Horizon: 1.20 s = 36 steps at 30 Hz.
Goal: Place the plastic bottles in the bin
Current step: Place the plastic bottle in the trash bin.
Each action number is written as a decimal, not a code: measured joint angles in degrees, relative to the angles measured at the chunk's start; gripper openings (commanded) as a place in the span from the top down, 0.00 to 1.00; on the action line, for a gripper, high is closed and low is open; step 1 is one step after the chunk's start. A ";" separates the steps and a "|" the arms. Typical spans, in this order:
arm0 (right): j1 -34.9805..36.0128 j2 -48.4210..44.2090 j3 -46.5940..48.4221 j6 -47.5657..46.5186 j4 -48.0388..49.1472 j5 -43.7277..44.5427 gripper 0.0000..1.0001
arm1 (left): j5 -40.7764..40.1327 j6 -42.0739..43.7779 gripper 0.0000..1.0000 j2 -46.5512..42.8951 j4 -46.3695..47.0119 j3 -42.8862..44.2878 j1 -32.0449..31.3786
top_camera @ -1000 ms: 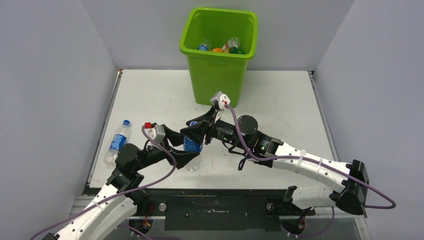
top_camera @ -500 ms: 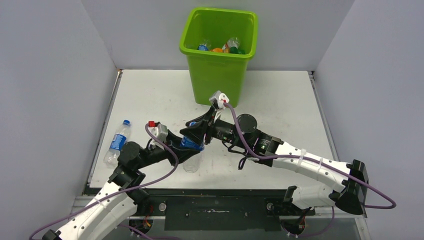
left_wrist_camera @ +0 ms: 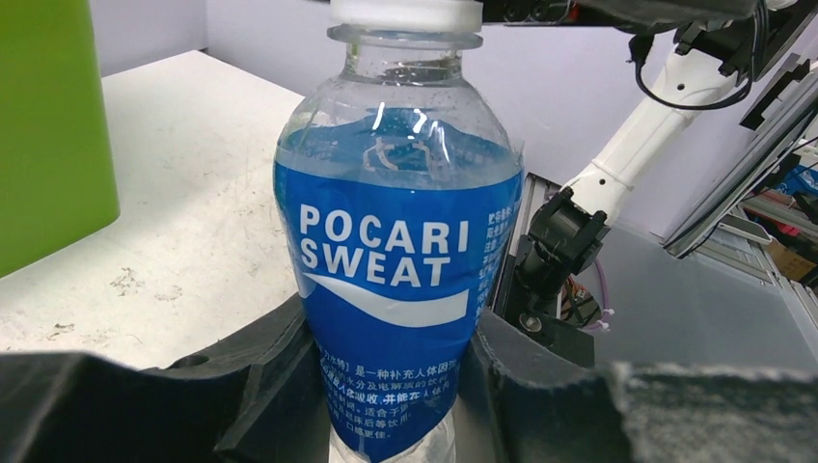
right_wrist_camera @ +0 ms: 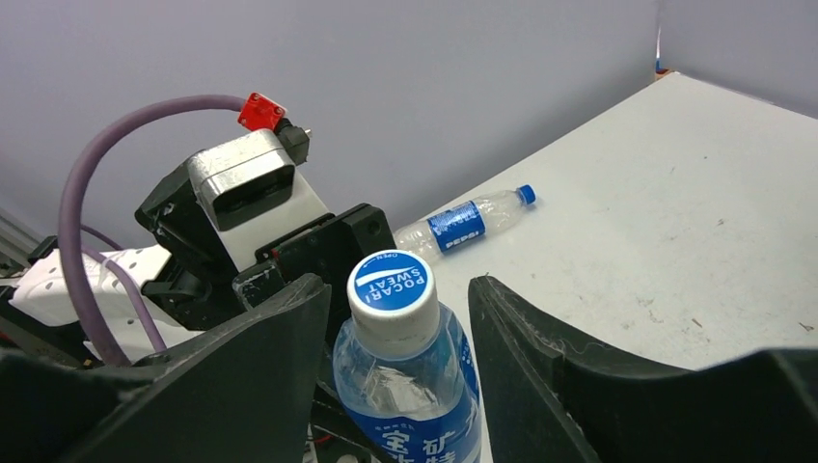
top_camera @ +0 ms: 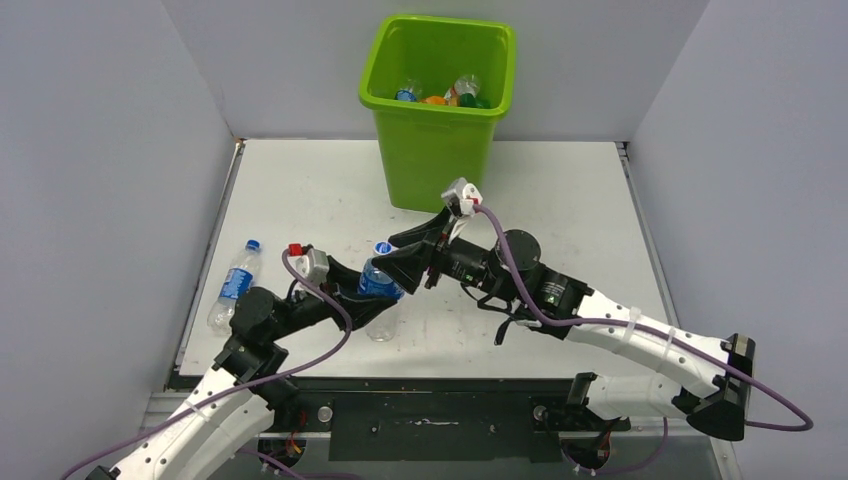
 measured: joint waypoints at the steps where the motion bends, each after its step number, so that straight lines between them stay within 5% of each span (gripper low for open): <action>1: 0.00 0.20 0.00 0.04 0.22 0.11 0.48 | 0.00 -0.02 1.00 0.09 0.00 0.00 0.00; 5: 0.00 2.82 0.00 0.35 0.76 -0.07 0.60 | -0.09 -0.13 1.00 0.15 -0.04 0.00 0.00; 8: 0.07 4.35 0.02 0.50 1.20 -0.39 0.91 | -0.48 -0.63 0.99 0.09 -1.03 -0.11 0.11; 10: -0.09 4.52 0.02 0.11 1.07 -0.68 0.95 | -0.66 -1.36 0.65 0.02 -1.53 -0.13 0.17; 12: -0.04 4.52 0.02 -0.07 1.18 -0.61 0.95 | -0.72 -1.40 0.13 -0.13 -1.57 -0.13 0.22; 13: -0.04 4.48 0.02 -0.09 1.31 -0.63 0.95 | -0.68 -1.46 0.02 -0.31 -1.70 -0.13 0.22; 19: -0.96 4.24 2.58 -2.84 -4.63 1.40 0.95 | -3.15 -1.29 0.04 -2.97 -1.92 -0.13 0.22; 26: -6.12 3.17 19.87 -11.41 -11.47 10.95 0.95 | -14.69 -1.11 0.04 -10.84 -4.39 -0.15 2.01; 36: -7.69 -5.38 16.65 -25.49 19.50 29.44 0.95 | -25.38 -0.90 0.04 -14.75 -6.25 -1.07 5.14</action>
